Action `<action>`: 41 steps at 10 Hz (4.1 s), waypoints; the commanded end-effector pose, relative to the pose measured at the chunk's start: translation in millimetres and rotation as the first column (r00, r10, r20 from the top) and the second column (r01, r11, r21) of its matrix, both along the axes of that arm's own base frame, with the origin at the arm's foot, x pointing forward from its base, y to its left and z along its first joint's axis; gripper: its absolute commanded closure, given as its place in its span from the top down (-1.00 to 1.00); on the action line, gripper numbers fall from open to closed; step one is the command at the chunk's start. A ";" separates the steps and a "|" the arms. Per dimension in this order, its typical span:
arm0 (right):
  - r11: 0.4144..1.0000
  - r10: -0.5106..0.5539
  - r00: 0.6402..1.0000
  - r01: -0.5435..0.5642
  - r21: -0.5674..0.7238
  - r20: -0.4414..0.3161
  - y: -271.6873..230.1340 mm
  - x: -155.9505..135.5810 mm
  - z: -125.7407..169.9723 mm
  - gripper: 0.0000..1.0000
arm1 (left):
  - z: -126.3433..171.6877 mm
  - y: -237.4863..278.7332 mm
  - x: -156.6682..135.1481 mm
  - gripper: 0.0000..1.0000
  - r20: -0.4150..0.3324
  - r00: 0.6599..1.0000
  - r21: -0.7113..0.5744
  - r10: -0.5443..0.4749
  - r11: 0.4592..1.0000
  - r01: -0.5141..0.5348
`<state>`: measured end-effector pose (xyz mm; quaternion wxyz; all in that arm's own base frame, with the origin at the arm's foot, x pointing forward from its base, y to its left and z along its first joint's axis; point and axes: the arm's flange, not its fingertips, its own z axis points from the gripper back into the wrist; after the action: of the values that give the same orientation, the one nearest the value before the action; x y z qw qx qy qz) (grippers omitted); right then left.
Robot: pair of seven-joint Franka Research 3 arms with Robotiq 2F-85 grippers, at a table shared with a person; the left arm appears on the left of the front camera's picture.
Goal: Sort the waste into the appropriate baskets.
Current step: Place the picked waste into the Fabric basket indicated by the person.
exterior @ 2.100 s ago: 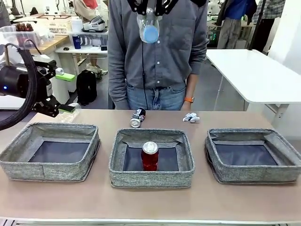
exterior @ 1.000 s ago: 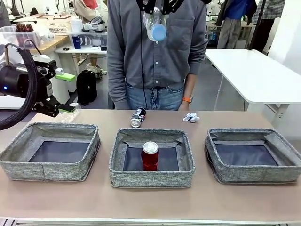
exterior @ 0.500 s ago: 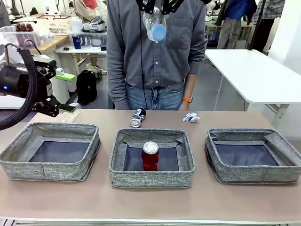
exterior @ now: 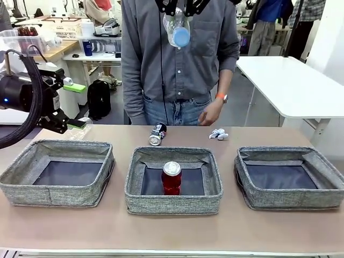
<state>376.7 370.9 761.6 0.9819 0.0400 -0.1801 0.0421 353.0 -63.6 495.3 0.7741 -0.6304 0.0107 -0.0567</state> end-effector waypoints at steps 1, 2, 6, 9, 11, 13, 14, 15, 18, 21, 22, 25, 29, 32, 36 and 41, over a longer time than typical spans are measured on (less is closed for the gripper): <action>1.000 0.000 1.000 0.000 0.001 0.004 -0.7 -1.4 1.6 -0.57 | -1.0 1.1 -1.5 1.00 0.017 1.000 -0.002 -0.004 1.000 0.004; 1.000 0.000 1.000 0.000 0.001 0.004 -0.7 -1.4 1.6 -0.57 | -1.0 1.1 -1.5 1.00 0.017 1.000 -0.002 -0.004 1.000 0.004; 1.000 0.000 1.000 0.000 0.001 0.004 -0.7 -1.4 1.6 -0.57 | -1.0 1.1 -1.5 1.00 0.017 1.000 -0.002 -0.004 1.000 0.004; 1.000 0.000 1.000 0.000 0.001 0.004 -0.7 -1.4 1.6 -0.57 | -1.0 1.1 -1.5 1.00 0.017 1.000 -0.002 -0.004 1.000 0.004; 1.000 0.000 1.000 0.000 0.001 0.004 -0.7 -1.4 1.6 -0.57 | -1.0 1.1 -1.5 1.00 0.017 1.000 -0.002 -0.004 1.000 0.004; 1.000 0.000 1.000 0.000 0.000 0.000 0.0 0.0 0.0 -0.57 | -1.0 1.1 -1.5 1.00 0.017 1.000 -0.002 -0.004 1.000 0.004; 0.997 0.071 0.997 -0.071 -0.009 -0.025 -19.0 2.5 -10.9 -0.57 | -1.0 1.1 -1.5 1.00 0.017 1.000 -0.002 -0.004 1.000 0.004; 0.990 0.140 0.989 -0.139 0.022 -0.050 -45.6 3.6 -25.0 -0.57 | -1.0 1.1 -1.5 1.00 0.017 1.000 -0.002 -0.004 1.000 0.004; 0.996 0.089 0.989 -0.089 0.005 -0.121 -141.1 -3.7 -94.0 -0.57 | -1.0 1.1 -1.5 1.00 0.017 1.000 -0.002 -0.004 1.000 0.004; 0.999 -0.032 0.992 0.036 0.029 -0.124 -209.8 -13.3 -190.6 -0.57 | -1.0 1.1 -1.5 1.00 0.017 1.000 -0.002 -0.004 1.000 0.004; 0.990 -0.140 0.982 0.137 -0.036 -0.123 -225.8 -14.4 -224.2 -0.57 | -1.0 1.1 -1.5 1.00 0.017 1.000 -0.002 -0.004 1.000 0.004; 0.950 -0.308 0.942 0.299 -0.087 -0.135 -261.2 -15.8 -290.1 -0.57 | -1.0 1.1 -1.5 1.00 0.017 1.000 -0.002 -0.004 1.000 0.004; 0.922 -0.386 0.905 0.376 -0.088 -0.176 -281.8 -12.1 -315.6 -0.57 | -1.0 1.1 -1.5 1.00 0.017 1.000 -0.002 -0.004 1.000 0.004; 0.918 -0.398 0.901 0.389 -0.083 -0.175 -284.8 -9.3 -314.1 -0.57 | -1.0 1.1 -1.5 1.00 0.017 1.000 -0.002 -0.004 1.000 0.004; 0.919 -0.395 0.902 0.389 -0.070 -0.172 -284.3 -9.6 -311.7 1.00 | -1.0 1.1 -1.5 1.00 0.017 1.000 -0.002 -0.004 1.000 0.004; 0.918 -0.395 0.904 0.395 -0.037 -0.164 -284.6 -7.5 -307.8 1.00 | -1.0 1.1 -1.5 1.00 0.017 1.000 -0.002 -0.004 1.000 0.004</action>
<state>365.1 84.8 451.3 0.9845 -0.0021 -0.0914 -0.1496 353.1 -63.2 495.4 0.7743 -0.6303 0.0102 -0.0563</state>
